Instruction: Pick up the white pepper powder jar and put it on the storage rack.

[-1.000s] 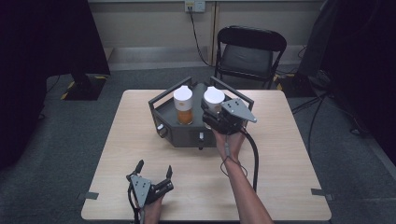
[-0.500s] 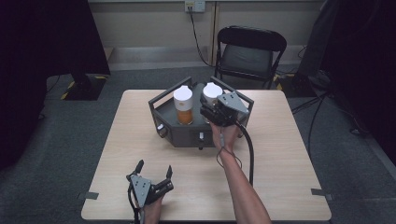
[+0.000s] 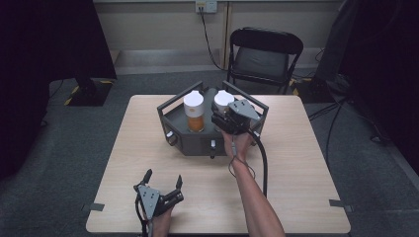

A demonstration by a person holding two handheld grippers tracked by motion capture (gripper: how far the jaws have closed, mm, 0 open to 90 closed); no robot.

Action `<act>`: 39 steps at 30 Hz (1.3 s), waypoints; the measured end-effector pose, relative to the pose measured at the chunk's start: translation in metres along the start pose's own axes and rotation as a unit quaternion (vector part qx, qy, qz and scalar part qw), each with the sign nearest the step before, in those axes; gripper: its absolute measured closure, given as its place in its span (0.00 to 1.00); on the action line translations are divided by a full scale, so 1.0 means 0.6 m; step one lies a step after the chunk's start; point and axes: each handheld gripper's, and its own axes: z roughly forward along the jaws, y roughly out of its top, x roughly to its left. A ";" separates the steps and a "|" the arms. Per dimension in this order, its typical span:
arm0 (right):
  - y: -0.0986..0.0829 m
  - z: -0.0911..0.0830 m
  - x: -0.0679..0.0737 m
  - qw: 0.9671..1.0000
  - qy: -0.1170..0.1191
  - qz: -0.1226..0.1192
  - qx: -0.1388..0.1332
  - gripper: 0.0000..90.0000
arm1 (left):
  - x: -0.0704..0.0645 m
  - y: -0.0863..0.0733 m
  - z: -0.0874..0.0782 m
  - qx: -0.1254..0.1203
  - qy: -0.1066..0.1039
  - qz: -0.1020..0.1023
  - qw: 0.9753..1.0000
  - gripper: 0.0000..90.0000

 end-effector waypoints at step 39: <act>-0.010 -0.003 0.012 0.999 -0.027 -0.019 -0.008 0.00 | 0.001 0.000 0.000 0.000 -0.001 0.000 1.000 0.00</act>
